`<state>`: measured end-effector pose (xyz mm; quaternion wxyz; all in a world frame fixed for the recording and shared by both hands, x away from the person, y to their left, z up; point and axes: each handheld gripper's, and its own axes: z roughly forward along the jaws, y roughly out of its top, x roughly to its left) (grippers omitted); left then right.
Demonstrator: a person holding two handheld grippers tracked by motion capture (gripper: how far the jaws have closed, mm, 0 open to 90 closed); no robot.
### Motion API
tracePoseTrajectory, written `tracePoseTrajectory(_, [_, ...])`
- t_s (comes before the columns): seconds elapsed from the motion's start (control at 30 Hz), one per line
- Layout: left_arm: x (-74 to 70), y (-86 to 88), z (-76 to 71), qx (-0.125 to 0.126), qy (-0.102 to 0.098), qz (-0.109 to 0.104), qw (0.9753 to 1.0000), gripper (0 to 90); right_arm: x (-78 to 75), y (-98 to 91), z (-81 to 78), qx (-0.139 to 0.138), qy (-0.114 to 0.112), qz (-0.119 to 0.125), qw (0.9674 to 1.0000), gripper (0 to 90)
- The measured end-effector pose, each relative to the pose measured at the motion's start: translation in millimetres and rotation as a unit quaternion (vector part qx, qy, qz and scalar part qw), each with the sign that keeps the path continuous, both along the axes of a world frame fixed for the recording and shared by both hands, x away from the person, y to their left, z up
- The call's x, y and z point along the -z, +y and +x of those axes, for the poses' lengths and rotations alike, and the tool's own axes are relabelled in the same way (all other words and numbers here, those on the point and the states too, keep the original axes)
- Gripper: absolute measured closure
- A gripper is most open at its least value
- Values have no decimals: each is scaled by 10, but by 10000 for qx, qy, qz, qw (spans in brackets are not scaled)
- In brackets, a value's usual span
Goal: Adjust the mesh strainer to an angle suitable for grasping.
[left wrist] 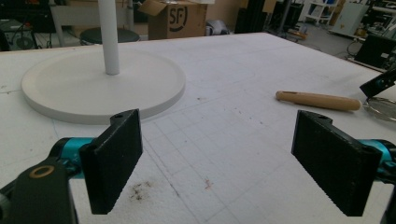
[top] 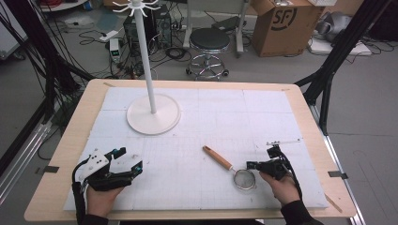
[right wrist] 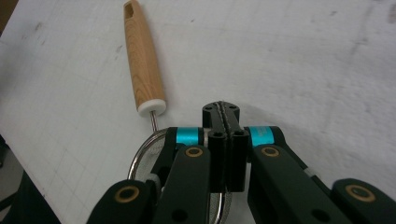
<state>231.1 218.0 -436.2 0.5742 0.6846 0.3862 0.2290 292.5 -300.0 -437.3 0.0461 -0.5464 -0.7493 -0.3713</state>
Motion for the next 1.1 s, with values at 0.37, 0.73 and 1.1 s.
tracePoseTrajectory(0.37, [0,3,0,-3,2,-13,10000,169,-131,394,-18,-519,-257,53,9983,900])
tracePoseTrajectory(0.73, [-1,13,0,-3,-5,-20,10000,170,-78,677,67,-734,-126,-48,9972,900])
tracePoseTrajectory(1.1, [-2,9,-3,-9,-8,-27,10000,170,-50,847,66,-944,-64,23,9955,900])
